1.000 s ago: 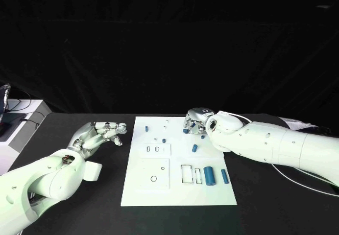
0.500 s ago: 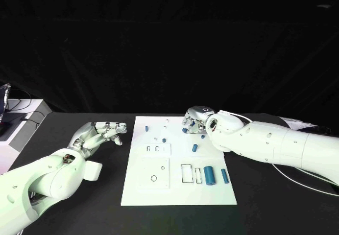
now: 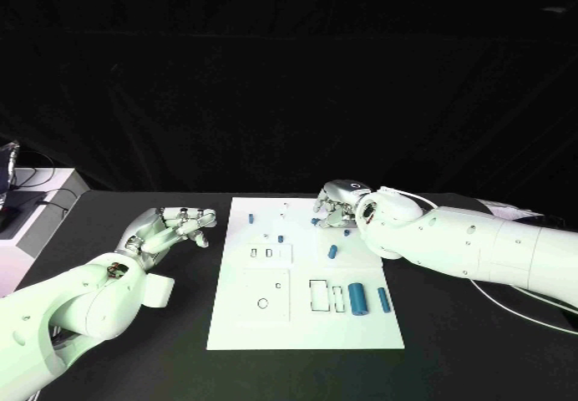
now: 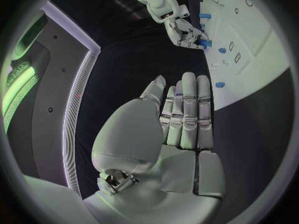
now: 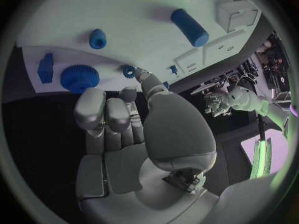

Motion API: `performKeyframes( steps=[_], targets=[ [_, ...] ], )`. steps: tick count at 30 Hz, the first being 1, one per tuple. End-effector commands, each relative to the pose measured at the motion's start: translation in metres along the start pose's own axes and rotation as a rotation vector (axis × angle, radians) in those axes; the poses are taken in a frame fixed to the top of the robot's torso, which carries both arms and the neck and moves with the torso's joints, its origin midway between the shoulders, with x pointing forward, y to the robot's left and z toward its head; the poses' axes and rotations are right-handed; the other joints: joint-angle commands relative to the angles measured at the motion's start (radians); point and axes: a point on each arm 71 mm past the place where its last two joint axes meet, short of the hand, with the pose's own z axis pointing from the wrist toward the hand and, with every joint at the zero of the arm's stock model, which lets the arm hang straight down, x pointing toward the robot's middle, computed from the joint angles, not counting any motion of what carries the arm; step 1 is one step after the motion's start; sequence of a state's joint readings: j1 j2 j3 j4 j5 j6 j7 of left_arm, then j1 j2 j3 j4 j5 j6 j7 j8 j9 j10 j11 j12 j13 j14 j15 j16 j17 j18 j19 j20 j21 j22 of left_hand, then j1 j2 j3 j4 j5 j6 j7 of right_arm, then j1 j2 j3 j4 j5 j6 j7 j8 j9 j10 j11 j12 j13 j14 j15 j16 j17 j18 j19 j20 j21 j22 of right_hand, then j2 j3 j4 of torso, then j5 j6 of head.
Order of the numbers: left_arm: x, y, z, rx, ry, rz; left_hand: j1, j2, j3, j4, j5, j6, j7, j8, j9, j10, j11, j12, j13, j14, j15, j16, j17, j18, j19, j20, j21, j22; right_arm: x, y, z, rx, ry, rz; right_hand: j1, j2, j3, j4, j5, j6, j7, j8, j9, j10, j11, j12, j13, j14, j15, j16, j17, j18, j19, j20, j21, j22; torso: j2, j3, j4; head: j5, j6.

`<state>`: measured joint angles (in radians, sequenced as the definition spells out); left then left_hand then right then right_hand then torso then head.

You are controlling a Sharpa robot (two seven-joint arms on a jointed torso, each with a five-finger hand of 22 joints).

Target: Assemble the parts on the task board

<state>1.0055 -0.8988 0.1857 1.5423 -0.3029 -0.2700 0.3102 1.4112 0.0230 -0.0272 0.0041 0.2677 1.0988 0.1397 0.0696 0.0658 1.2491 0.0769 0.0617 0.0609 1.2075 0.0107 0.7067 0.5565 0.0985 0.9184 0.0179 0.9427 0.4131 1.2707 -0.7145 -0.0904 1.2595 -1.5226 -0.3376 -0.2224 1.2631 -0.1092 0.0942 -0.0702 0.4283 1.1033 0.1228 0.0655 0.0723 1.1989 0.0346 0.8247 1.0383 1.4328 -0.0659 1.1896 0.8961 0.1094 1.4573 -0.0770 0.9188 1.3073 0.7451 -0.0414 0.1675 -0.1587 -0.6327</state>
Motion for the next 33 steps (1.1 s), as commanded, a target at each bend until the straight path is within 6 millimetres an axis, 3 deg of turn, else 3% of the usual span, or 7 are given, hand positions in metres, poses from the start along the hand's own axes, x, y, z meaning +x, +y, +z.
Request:
performKeyframes(
  steps=[1, 9, 12, 19, 22, 28, 33],
  targets=[
    [0.002, -0.001, 0.0, 0.004, 0.017, -0.009, 0.006, 0.001, 0.005, 0.001, 0.0, -0.007, -0.004, -0.003, 0.0, -0.008, 0.0, 0.002, 0.001, -0.004, -0.001, -0.003, -0.001, 0.015, -0.007, 0.0, 0.002, -0.001, 0.002, 0.0, 0.0, 0.046, 0.053, 0.022, -0.042, -0.012, -0.004, 0.039, 0.014, 0.008, -0.008, 0.005, 0.005, -0.007, -0.026, 0.072, 0.066, 0.002, 0.005, 0.019, 0.032, -0.001, 0.076, 0.002, 0.032, 0.125, 0.0, -0.0007, 0.0007, -0.001, 0.0],
    [0.002, 0.0, 0.0, 0.003, 0.019, -0.009, 0.006, 0.001, 0.005, 0.001, 0.0, -0.007, -0.004, -0.003, 0.0, -0.008, 0.0, 0.002, 0.001, -0.004, -0.001, -0.003, -0.001, 0.015, -0.007, 0.0, 0.002, -0.001, 0.002, 0.002, 0.003, 0.11, 0.053, 0.014, -0.104, -0.049, -0.059, 0.206, -0.002, 0.032, -0.021, 0.006, 0.039, 0.054, -0.027, 0.187, 0.185, 0.008, 0.003, 0.057, 0.103, -0.008, 0.077, 0.002, 0.116, 0.138, 0.001, -0.002, 0.0007, -0.005, 0.0],
    [0.003, 0.0, 0.0, 0.002, 0.02, -0.01, 0.007, 0.001, 0.007, -0.001, 0.0, -0.006, -0.004, -0.003, 0.0, -0.007, 0.0, 0.002, 0.001, -0.004, -0.001, -0.003, -0.002, 0.015, -0.007, 0.0, 0.003, -0.002, 0.002, 0.003, 0.005, 0.136, 0.054, 0.0, -0.102, -0.056, -0.061, 0.227, -0.006, 0.034, -0.023, 0.006, 0.044, 0.061, -0.028, 0.19, 0.2, 0.009, 0.003, 0.06, 0.114, -0.009, 0.076, 0.002, 0.128, 0.14, 0.001, -0.0022, -0.0002, 0.002, 0.0],
    [0.003, 0.002, 0.0, -0.001, 0.021, -0.012, 0.007, 0.001, 0.007, -0.001, 0.0, -0.006, -0.004, -0.003, 0.0, -0.007, 0.0, 0.002, 0.001, -0.004, -0.001, -0.003, -0.002, 0.015, -0.007, 0.0, 0.003, -0.002, 0.006, 0.007, 0.01, 0.166, 0.085, -0.024, -0.095, -0.051, -0.058, 0.227, -0.015, 0.037, -0.024, 0.006, 0.047, 0.07, -0.03, 0.198, 0.213, 0.011, 0.003, 0.067, 0.128, -0.012, 0.077, 0.001, 0.146, 0.143, 0.001, -0.0023, 0.0011, 0.003, -0.004],
    [0.003, 0.002, 0.0, -0.002, 0.022, -0.013, 0.007, 0.001, 0.007, -0.001, 0.0, -0.006, -0.004, -0.003, 0.0, -0.007, 0.0, 0.002, 0.001, -0.004, -0.001, -0.003, -0.002, 0.015, -0.007, 0.0, 0.003, -0.002, 0.007, 0.009, 0.012, 0.179, 0.089, -0.038, -0.092, -0.048, -0.058, 0.219, -0.016, 0.036, -0.023, 0.005, 0.047, 0.069, -0.029, 0.195, 0.217, 0.011, 0.004, 0.067, 0.131, -0.012, 0.076, 0.002, 0.146, 0.143, 0.001, -0.001, 0.0023, -0.014, 0.004],
    [0.003, 0.003, 0.001, -0.004, 0.022, -0.014, 0.006, 0.002, 0.01, -0.002, 0.0, -0.006, -0.004, -0.003, 0.0, -0.007, 0.0, 0.002, 0.001, -0.004, -0.001, -0.003, -0.003, 0.015, -0.008, 0.0, 0.004, -0.002, 0.007, 0.005, 0.013, 0.207, 0.088, -0.065, -0.087, -0.041, -0.053, 0.198, -0.024, 0.036, -0.022, 0.005, 0.047, 0.071, -0.029, 0.19, 0.222, 0.012, 0.004, 0.066, 0.137, -0.012, 0.075, 0.002, 0.151, 0.144, -0.001, -0.0027, 0.0038, -0.004, -0.007],
    [0.003, 0.004, 0.0, -0.005, 0.021, -0.013, 0.006, 0.002, 0.01, -0.002, 0.0, -0.006, -0.004, -0.003, 0.0, -0.007, 0.0, 0.002, 0.001, -0.004, -0.001, -0.003, -0.003, 0.015, -0.008, 0.0, 0.004, -0.002, 0.008, 0.005, 0.013, 0.208, 0.098, -0.075, -0.075, -0.045, -0.052, 0.177, -0.046, 0.035, -0.021, 0.005, 0.046, 0.071, -0.028, 0.188, 0.224, 0.012, 0.005, 0.068, 0.142, -0.013, 0.074, 0.003, 0.156, 0.145, 0.0, -0.0008, 0.0009, 0.0, -0.01]
  ],
)
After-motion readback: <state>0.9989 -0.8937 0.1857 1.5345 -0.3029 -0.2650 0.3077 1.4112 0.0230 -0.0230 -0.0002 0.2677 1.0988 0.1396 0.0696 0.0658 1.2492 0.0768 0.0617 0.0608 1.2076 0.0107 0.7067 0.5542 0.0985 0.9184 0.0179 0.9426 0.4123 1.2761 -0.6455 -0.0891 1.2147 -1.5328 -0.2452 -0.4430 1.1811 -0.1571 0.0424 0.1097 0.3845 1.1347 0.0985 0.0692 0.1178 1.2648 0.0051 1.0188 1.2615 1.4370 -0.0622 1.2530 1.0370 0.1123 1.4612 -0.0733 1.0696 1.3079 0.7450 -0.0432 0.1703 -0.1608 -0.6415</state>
